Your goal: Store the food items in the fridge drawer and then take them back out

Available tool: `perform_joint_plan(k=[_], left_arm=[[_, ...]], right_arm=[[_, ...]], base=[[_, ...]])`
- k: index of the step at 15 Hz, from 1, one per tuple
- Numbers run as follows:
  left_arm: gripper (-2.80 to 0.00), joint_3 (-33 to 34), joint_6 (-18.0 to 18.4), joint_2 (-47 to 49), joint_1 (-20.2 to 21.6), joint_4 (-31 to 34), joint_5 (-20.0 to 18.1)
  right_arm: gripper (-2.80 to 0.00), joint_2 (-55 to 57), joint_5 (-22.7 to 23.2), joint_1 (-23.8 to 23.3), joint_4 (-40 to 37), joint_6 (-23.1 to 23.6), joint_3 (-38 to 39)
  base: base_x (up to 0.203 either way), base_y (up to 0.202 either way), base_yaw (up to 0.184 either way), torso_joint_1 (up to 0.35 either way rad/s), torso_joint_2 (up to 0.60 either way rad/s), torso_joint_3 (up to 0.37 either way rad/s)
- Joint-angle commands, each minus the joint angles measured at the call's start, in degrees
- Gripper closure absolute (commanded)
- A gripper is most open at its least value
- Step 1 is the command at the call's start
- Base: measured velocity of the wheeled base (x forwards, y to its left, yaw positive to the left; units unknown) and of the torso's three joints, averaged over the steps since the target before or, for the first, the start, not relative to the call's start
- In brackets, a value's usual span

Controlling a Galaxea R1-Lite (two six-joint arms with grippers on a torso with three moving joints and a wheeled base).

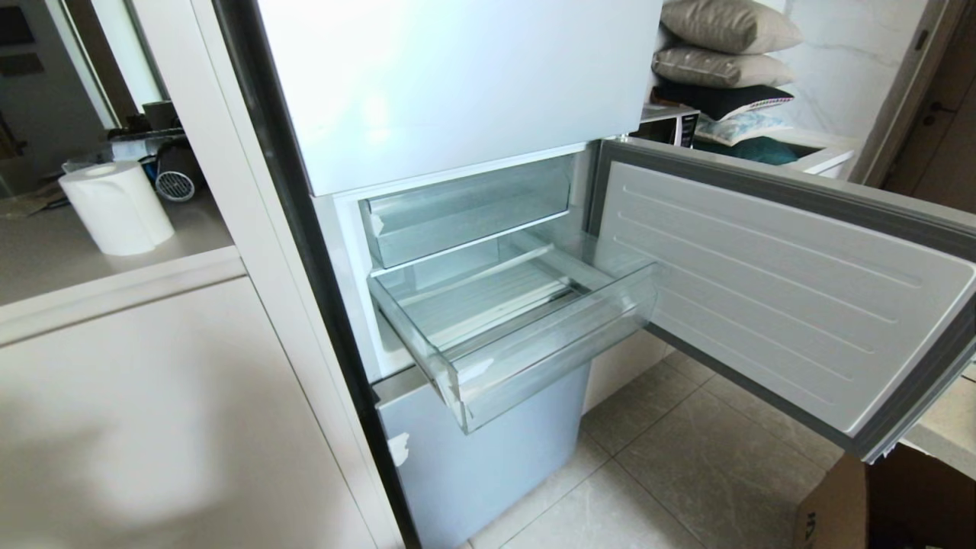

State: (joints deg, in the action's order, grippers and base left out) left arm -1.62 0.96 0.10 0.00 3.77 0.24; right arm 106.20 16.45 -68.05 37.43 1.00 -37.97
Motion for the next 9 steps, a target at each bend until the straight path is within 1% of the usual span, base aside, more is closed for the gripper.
perform_joint_plan(k=[1,3,5,7,9], left_arm=[[0.00,0.0,0.0,0.0,0.0,0.0,0.0],[0.00,0.0,0.0,0.0,0.0,0.0,0.0],[0.00,0.0,0.0,0.1,0.0,0.0,0.0],[0.00,0.0,0.0,0.0,0.0,0.0,0.0],[0.00,0.0,0.0,0.0,0.0,0.0,0.0]], right_arm=[[0.00,-11.1,0.9,3.5,0.2,0.1,7.2],[0.00,-18.0,1.2,10.8,0.3,0.4,15.1],[0.00,-24.8,1.0,20.1,0.3,0.4,21.2],[0.00,-30.0,0.7,29.8,0.3,0.3,25.8],[0.00,-32.1,0.5,40.7,0.2,-0.1,27.8]], base=[[0.000,0.000,0.000,0.000,0.00,0.000],[0.000,0.000,0.000,0.000,0.00,0.000],[0.000,0.000,0.000,0.000,0.00,0.000],[0.000,0.000,0.000,0.000,0.00,0.000],[0.000,0.000,0.000,0.000,0.00,0.000]])
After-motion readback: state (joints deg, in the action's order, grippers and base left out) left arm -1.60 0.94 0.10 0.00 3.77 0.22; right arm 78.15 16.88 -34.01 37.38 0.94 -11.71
